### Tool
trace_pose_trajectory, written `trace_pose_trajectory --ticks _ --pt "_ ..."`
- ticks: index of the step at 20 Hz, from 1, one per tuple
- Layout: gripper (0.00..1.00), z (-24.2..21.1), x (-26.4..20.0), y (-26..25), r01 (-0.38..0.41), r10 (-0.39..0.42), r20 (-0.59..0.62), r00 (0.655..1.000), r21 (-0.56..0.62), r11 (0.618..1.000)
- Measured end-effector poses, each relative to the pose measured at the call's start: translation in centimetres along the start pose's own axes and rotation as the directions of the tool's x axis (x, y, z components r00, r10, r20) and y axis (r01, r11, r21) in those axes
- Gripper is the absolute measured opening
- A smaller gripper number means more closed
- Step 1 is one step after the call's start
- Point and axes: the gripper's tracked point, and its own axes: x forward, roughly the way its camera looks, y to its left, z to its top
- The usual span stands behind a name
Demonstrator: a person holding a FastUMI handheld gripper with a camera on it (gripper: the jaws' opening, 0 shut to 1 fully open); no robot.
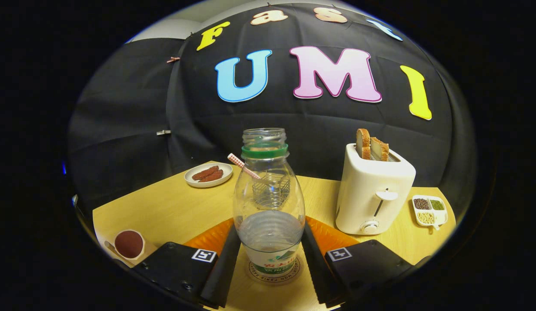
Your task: Take the bottle from table, then pour the juice into the cup, finally place the bottle on the coaster
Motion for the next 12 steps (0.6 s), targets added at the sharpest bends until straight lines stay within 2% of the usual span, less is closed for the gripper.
trace_pose_trajectory --ticks 4,5,6,7,12 --pt "0.79 -0.5 -0.2 -0.1 0.002 -0.001 -0.028 1.0 0.032 0.999" --pt "0.83 -0.4 -0.3 -0.2 0.001 0.0 -0.029 1.0 0.038 0.999" --pt "0.96 -0.2 -0.5 -0.5 0.009 -0.008 -0.026 1.0 0.037 0.999" --pt "0.99 -0.2 -0.5 -0.6 0.016 -0.015 -0.024 1.0 0.034 0.999" --pt "0.99 -0.1 -2.0 -0.1 0.006 -0.004 -0.05 0.999 0.04 0.999"
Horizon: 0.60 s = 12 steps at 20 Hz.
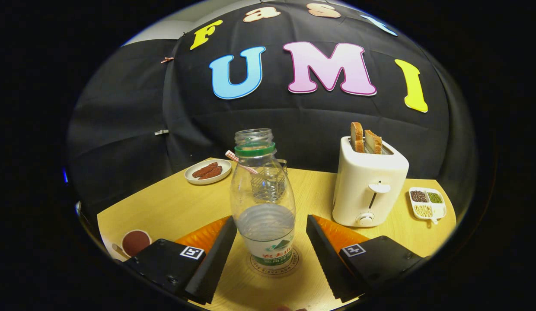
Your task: Take the bottle from table, then pour the juice into the cup, finally place the bottle on the coaster
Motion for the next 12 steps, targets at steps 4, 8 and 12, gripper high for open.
trace_pose_trajectory --ticks 4,8,12 --pt "0.99 1.0 -2.2 0.2 0.013 -0.013 0.012 1.0 -0.028 1.0" --pt "0.99 4.5 -5.7 -0.4 0.062 -0.058 0.078 0.995 -0.048 0.997" --pt "0.99 8.1 -10.6 -1.8 0.142 -0.134 0.132 0.982 -0.054 0.988"
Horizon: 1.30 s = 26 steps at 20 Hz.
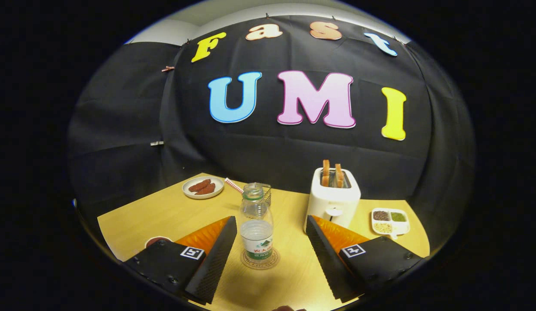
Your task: Take the bottle from table, then pour the juice into the cup, finally place the bottle on the coaster
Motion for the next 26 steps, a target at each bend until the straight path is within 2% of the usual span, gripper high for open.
trace_pose_trajectory --ticks 6,12,20,26 --pt "0.97 5.7 -7.4 -3.9 0.135 -0.136 0.062 0.989 0.024 0.991" --pt "0.97 9.3 -14.4 -6.5 0.273 -0.279 0.11 0.954 0.072 0.959" --pt "0.97 9.1 -22.8 -7.0 0.427 -0.437 0.113 0.892 0.101 0.898" --pt "0.97 8.1 -24.0 -6.7 0.448 -0.457 0.096 0.884 0.101 0.888"
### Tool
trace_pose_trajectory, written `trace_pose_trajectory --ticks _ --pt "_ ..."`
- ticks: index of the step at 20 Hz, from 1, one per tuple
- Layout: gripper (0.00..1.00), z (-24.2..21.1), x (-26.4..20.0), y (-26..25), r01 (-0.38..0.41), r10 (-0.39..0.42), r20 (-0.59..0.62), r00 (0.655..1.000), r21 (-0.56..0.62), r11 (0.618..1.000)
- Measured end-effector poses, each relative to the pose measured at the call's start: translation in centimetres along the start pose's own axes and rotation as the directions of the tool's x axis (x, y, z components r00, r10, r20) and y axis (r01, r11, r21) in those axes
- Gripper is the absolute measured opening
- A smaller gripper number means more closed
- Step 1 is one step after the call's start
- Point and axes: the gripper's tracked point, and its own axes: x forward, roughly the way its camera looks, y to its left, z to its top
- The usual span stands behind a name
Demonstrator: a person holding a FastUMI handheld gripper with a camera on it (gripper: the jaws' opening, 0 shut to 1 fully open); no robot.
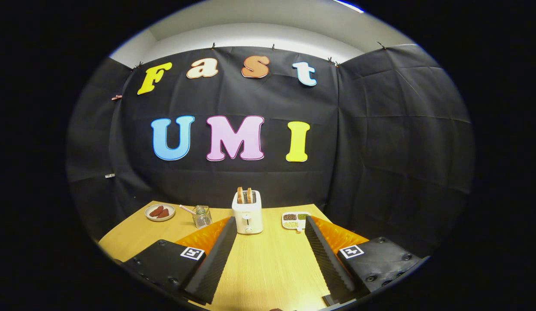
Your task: Take the bottle from table, then pour the juice into the cup, finally place the bottle on the coaster
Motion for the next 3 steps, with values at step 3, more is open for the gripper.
trace_pose_trajectory --ticks 3 --pt "0.97 0.52 0.44 0.78 -0.007 0.007 0.016 1.0 0.006 1.0"
